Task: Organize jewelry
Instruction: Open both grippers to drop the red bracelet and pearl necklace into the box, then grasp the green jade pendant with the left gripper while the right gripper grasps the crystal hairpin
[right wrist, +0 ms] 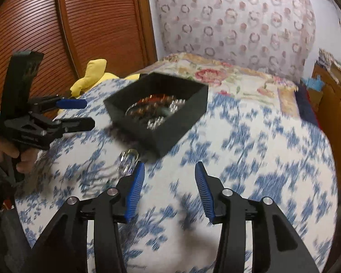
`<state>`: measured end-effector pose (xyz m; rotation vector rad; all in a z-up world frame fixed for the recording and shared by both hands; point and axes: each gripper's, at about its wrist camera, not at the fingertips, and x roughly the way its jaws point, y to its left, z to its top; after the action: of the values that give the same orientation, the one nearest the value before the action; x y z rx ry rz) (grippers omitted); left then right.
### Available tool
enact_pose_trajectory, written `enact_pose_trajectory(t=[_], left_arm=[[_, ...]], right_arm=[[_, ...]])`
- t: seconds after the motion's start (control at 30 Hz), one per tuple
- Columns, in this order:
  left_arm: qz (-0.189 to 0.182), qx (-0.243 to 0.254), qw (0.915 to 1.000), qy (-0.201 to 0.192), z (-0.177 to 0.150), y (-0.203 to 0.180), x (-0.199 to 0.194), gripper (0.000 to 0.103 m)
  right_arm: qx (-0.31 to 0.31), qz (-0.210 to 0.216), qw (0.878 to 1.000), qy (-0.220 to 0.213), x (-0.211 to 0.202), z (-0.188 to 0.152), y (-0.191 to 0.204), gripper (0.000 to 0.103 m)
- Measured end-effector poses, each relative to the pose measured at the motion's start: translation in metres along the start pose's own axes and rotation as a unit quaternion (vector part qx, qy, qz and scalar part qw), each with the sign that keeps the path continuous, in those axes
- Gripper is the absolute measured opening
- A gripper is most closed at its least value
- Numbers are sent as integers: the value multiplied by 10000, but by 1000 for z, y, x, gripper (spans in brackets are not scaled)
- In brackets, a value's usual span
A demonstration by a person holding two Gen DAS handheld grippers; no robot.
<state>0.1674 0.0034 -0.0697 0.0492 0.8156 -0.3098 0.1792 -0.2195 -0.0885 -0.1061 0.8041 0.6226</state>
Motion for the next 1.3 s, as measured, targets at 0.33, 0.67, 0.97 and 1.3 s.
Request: enact_pose_trajectory(t=[0.33, 0.67, 0.97, 1.3], left_arm=[[10, -208, 9998, 27, -21, 8, -2, 89], [7, -241, 9997, 39, -28, 14, -7, 89], [-44, -231, 9997, 74, -32, 11, -4, 89], [-155, -150, 9997, 138, -30, -5, 1, 89]], right_arm=[[-49, 329, 9989, 321, 28, 1, 27, 49], [-256, 93, 9979, 595, 47, 8, 39, 32], [-395, 53, 9974, 603, 49, 7, 41, 24], [-23, -227, 9996, 151, 6, 4, 8, 24]])
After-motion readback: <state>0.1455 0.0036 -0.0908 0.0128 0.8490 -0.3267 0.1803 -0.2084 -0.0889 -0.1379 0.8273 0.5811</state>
